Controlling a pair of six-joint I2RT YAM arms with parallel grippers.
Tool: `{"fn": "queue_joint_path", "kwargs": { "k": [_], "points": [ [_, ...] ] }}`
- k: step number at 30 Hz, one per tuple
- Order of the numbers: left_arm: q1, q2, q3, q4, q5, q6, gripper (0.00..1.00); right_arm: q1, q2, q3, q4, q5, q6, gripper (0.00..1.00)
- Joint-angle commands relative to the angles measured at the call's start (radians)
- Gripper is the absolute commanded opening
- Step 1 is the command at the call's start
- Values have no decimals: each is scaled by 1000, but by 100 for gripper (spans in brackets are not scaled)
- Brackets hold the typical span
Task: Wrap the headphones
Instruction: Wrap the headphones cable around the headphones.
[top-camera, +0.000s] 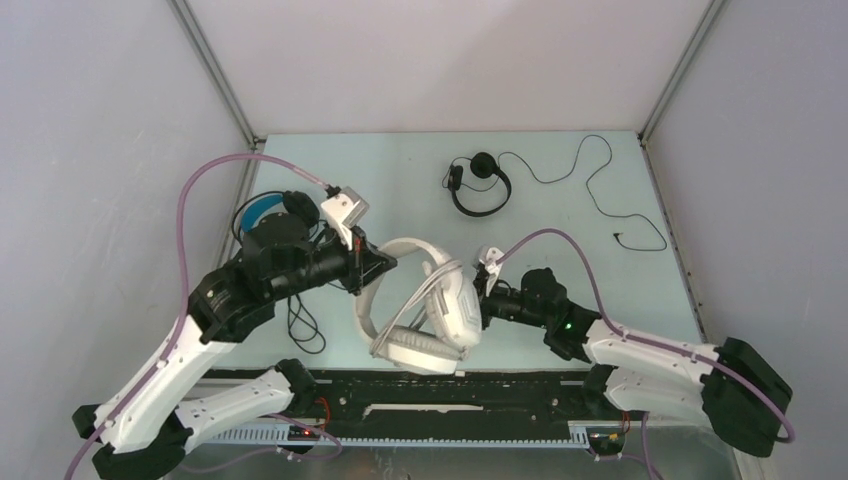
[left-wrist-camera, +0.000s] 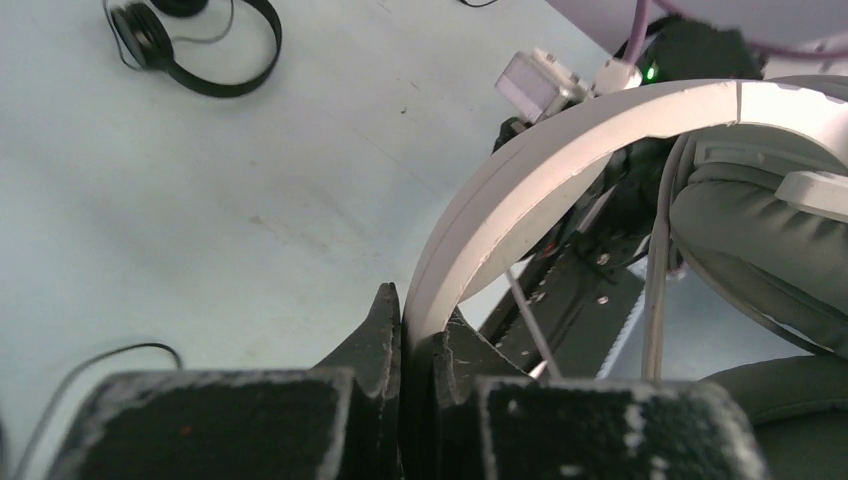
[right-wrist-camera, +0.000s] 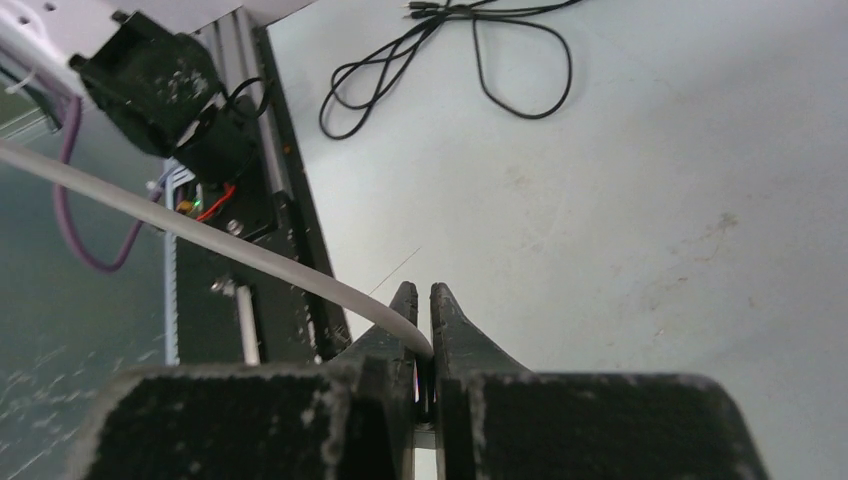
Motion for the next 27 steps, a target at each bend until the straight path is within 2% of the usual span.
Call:
{"fn": "queue_joint_path", "kwargs": {
  "k": [1, 7, 11, 15, 19, 21, 23, 27],
  "points": [
    [0, -97, -47, 25, 109, 248, 0, -32, -95, 60, -237, -103, 17, 0],
    [-1, -110, -137, -61, 48, 553, 0, -63, -149, 138, -404, -270, 86, 0],
    [-9, -64, -150, -143, -4, 674, 0, -67, -153, 181, -447, -366, 163, 0],
    [-29, -47, -188, -151, -96, 783, 0, -86, -129, 215, -458, -457, 232, 0],
    [-36, -65, -223, -96, -171, 865, 0, -134, -88, 230, -388, -608, 353, 0],
    [-45, -80, -252, -51, -257, 909, 0, -154, -73, 230, -318, -670, 424, 0],
    [-54, -85, -268, -16, -343, 942, 0, -162, -65, 232, -248, -700, 491, 0],
    [-77, -85, -286, 37, -420, 969, 0, -163, -50, 230, -104, -717, 621, 0]
  ]
}}
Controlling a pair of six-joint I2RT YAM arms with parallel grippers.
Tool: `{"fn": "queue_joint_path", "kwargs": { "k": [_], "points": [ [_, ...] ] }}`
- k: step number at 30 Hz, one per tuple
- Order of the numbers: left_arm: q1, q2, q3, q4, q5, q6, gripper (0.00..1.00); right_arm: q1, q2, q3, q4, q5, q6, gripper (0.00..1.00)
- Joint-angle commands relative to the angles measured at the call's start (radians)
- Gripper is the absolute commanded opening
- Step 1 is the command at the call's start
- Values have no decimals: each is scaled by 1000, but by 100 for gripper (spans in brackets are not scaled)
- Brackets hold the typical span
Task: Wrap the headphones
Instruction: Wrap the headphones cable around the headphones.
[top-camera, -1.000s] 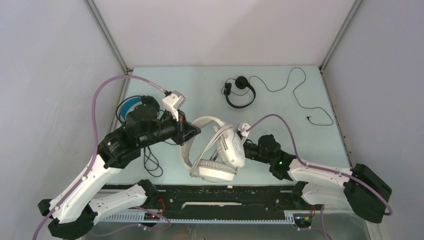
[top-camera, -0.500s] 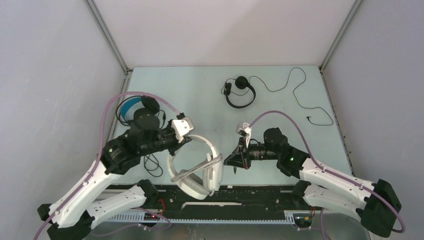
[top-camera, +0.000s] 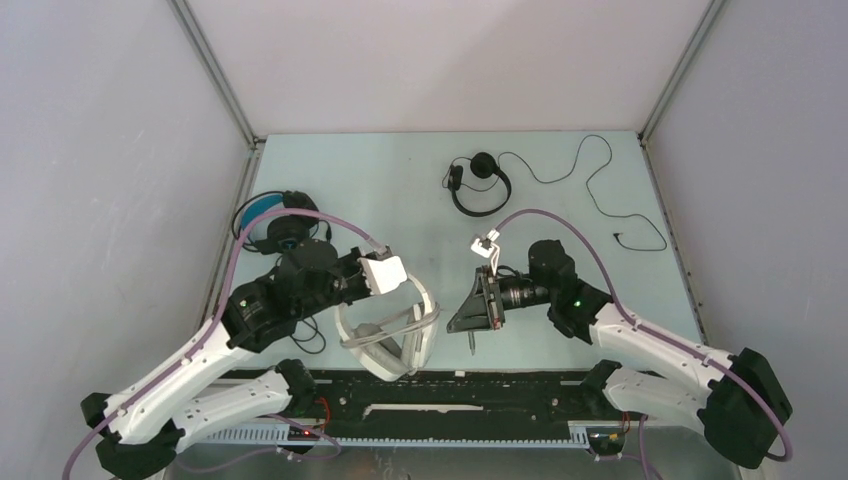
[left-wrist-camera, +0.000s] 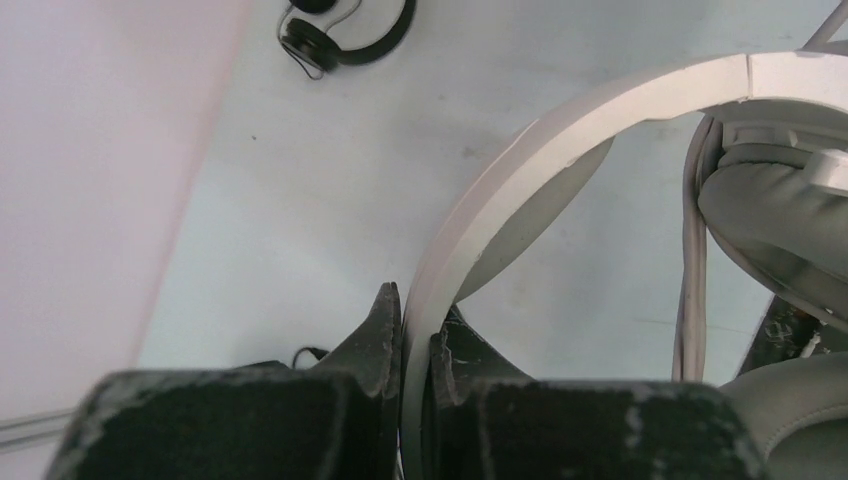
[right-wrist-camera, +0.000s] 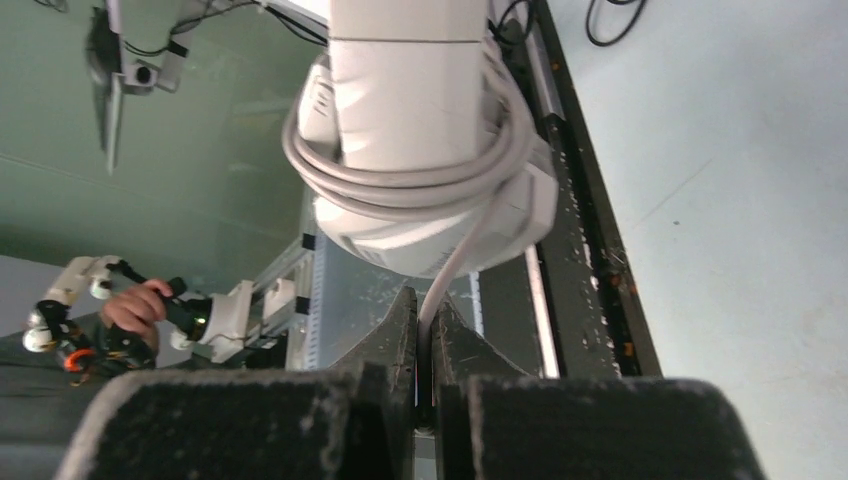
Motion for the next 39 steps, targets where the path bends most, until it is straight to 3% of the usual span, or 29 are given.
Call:
{"fn": "queue_joint_path", "kwargs": {
  "k": [1, 8, 15, 19, 24, 30, 39],
  "points": [
    [-12, -17, -43, 28, -219, 132, 0, -10, -1, 56, 260, -121, 216, 0],
    [-29, -15, -78, 152, -348, 112, 0, -10, 31, 69, 417, -61, 370, 0],
    [-30, 40, -63, 269, -549, -77, 0, -5, 79, 124, 463, 62, 495, 4],
    [-32, 85, -48, 305, -631, -206, 0, -5, 115, 198, 388, 91, 504, 3],
    [-35, 134, -72, 375, -704, -291, 0, -6, 128, 279, 238, 147, 465, 12],
    [-35, 123, -119, 510, -778, -350, 0, -12, 139, 335, 80, 231, 411, 8],
    [-35, 149, -146, 562, -854, -533, 0, -15, 151, 421, -86, 317, 364, 11]
  ]
}}
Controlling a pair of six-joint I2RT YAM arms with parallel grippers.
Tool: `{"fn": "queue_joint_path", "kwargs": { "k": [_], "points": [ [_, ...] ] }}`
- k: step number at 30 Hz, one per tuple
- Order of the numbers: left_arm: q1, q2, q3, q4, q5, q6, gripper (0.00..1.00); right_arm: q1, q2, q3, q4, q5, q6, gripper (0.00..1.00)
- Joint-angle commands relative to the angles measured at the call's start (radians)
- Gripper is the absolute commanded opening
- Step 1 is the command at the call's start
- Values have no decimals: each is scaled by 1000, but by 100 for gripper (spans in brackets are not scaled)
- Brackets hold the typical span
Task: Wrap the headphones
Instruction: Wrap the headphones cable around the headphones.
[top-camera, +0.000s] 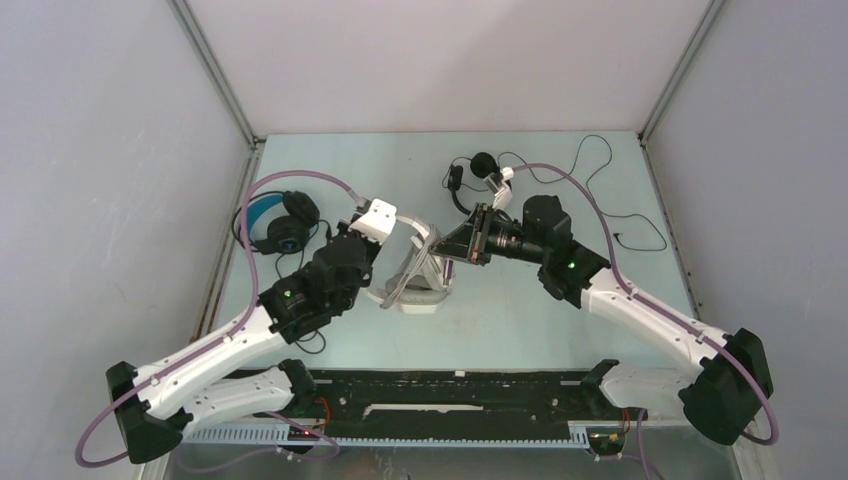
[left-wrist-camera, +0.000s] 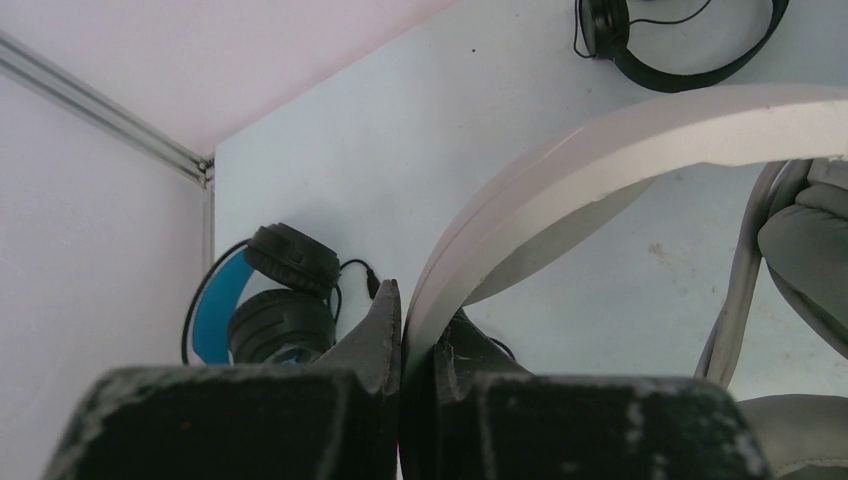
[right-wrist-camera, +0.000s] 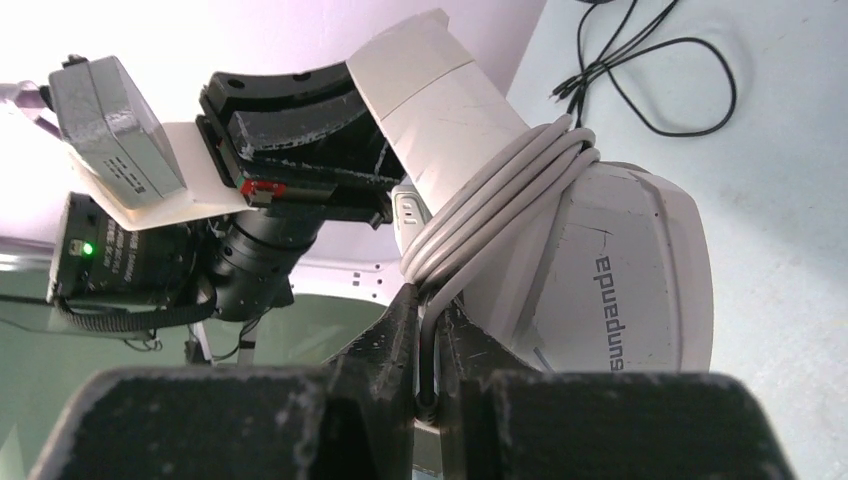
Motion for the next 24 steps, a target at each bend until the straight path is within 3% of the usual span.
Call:
{"fn": "queue_joint_path", "kwargs": {
  "k": [1, 11, 24],
  "points": [
    [15, 11, -42, 141, -159, -190, 0, 31, -10, 115, -72, -49, -65, 11],
    [14, -5, -83, 187, -190, -374, 0, 34, -37, 242, -323, 58, -185, 18],
    [15, -35, -115, 219, -212, -440, 0, 53, -64, 282, -380, 115, -207, 19]
  ]
}}
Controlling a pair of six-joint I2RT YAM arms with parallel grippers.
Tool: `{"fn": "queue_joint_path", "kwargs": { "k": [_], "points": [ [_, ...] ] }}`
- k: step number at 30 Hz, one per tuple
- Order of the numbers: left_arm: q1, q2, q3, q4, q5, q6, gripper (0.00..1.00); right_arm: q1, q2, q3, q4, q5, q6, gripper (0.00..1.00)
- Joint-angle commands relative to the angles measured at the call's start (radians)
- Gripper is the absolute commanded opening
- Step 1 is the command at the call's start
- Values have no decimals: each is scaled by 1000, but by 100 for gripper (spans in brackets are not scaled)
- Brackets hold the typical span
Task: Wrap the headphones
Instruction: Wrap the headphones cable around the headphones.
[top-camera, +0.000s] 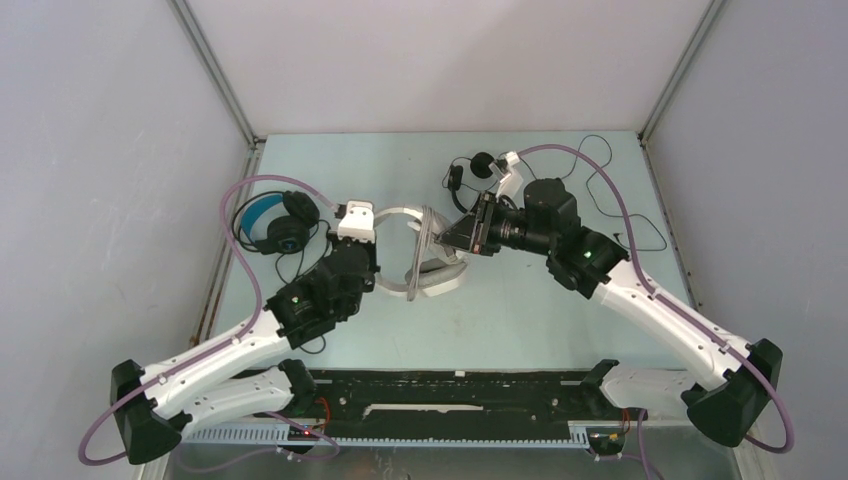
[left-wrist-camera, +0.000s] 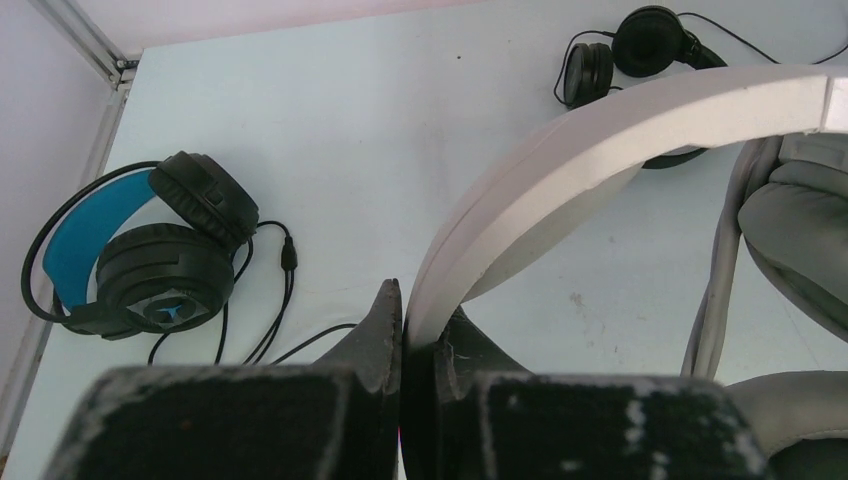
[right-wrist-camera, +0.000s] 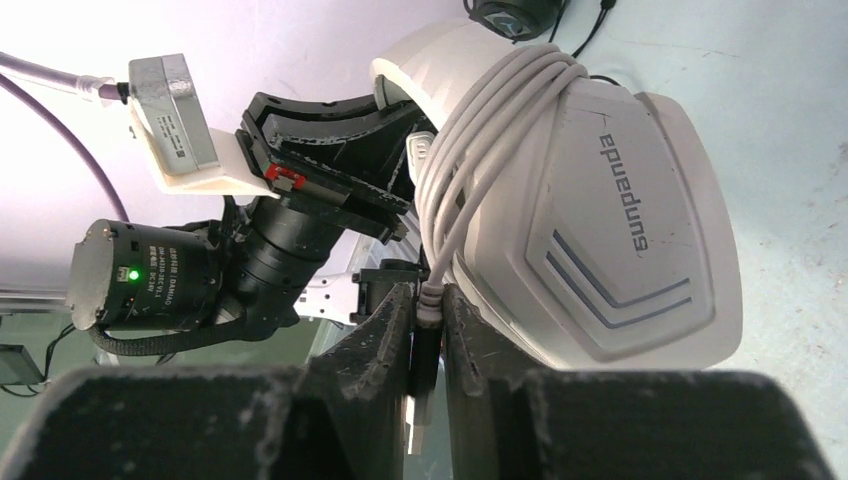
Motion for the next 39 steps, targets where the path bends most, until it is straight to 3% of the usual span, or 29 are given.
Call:
{"fn": "queue_joint_path", "kwargs": {
  "k": [1, 5, 24, 32, 39],
  "points": [
    [19, -26, -10, 110, -117, -85, 0, 31, -53, 55, -14, -30, -26, 16],
    [19, -12, 14, 89, -121, -118, 0, 50, -51, 54, 19, -29, -27, 8],
    [19, -32, -20, 93, -125, -246, 0, 148, 42, 56, 158, -1, -8, 12],
    [20, -125, -73, 99, -113, -398, 0, 175, -9, 129, -53, 124, -107, 27],
    [21, -155, -105, 181, -95, -414, 0, 178, -22, 129, -51, 50, -116, 33]
  ]
}}
